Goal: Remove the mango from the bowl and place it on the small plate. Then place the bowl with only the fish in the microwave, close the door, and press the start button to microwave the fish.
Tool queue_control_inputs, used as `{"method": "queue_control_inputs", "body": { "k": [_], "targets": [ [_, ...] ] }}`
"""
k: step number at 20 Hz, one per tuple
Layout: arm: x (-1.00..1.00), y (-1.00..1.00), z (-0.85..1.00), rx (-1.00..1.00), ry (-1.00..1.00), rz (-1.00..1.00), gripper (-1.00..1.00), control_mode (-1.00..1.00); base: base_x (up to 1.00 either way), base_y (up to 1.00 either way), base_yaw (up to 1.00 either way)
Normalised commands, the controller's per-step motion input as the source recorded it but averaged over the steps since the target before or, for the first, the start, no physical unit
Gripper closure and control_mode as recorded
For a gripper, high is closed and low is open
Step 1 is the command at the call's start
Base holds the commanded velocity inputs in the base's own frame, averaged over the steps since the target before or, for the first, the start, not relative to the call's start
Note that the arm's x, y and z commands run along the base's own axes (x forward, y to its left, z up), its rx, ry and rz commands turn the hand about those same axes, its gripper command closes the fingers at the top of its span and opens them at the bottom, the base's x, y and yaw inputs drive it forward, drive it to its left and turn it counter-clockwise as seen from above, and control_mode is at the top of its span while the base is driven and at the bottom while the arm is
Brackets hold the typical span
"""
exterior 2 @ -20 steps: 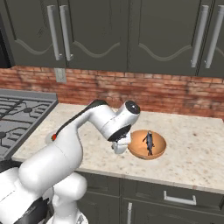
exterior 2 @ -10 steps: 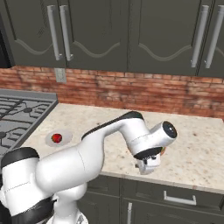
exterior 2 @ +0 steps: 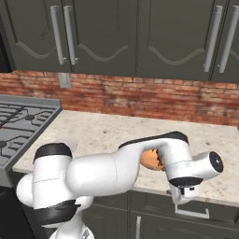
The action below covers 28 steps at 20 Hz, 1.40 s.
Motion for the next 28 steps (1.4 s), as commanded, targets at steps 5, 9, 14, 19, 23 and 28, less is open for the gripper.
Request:
{"method": "queue_control_inputs", "body": {
  "k": [5, 9, 14, 19, 23, 28],
  "targets": [
    [0.52, -0.03, 0.0, 0.05, -0.05, 0.05, -1.0, -1.0, 0.0, 0.0, 0.0],
    [0.33, 0.27, 0.0, 0.01, -0.09, 0.02, -1.0, -1.0, 0.0, 0.0, 0.0],
    [-0.2, 0.54, 0.11, 0.0, -0.21, 0.0, -1.0, -1.0, 0.0, 0.0, 0.0],
    [0.1, 0.75, -0.01, 0.0, -0.1, 0.0, -1.0, -1.0, 0.0, 0.0, 0.0],
    [0.14, 0.24, -0.18, 0.0, -0.01, 0.0, -1.0, -1.0, 0.0, 0.0, 0.0],
    [0.07, -0.09, -0.27, 0.0, 0.0, 0.0, -1.0, -1.0, 0.0, 0.0, 0.0]
  ]
}}
